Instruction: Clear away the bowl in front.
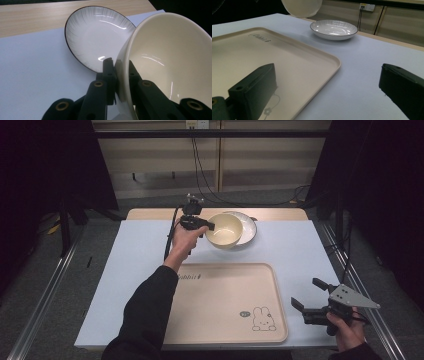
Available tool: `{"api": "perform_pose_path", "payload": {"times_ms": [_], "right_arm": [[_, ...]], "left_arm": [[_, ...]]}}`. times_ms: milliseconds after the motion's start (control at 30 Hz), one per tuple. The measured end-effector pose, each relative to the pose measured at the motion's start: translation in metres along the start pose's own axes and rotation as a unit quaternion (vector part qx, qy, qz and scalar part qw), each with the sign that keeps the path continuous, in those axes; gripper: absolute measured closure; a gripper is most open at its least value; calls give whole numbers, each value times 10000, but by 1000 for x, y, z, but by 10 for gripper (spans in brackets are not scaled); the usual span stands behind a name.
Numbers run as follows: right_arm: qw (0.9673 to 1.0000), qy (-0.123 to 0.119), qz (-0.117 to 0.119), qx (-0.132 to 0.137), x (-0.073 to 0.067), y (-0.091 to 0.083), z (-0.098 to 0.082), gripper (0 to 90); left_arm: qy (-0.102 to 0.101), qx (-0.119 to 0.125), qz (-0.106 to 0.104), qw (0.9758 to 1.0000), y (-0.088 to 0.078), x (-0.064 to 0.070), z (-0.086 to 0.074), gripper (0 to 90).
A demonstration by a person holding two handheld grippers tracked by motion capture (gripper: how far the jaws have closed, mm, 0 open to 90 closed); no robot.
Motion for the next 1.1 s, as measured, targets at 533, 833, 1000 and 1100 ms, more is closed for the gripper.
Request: {"api": "perform_pose_path", "payload": {"times_ms": [533,833,1000,1100], "right_arm": [[10000,-43,25,42,0,1,0,8],[10000,-47,19,49,0,1,0,7],[10000,-56,17,42,0,1,0,8],[10000,-63,14,56,0,2,0,7]], "left_arm": [[236,-222,-188,9993,-3,21,-16,835],[237,-178,-457,9985,-1,41,-21,834],[317,-273,-542,9977,3,51,-26,834],[308,-308,-650,9969,7,58,-30,834]]}}
Point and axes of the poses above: each handheld gripper's, and its own axes: y roughly forward along the jaws, z roughly out of its top, x roughly to its right, the point moved 2 cm from there along y, roughly forward along the jaws, and after that the axes turned 10 degrees about x, right-handed, at the moved point
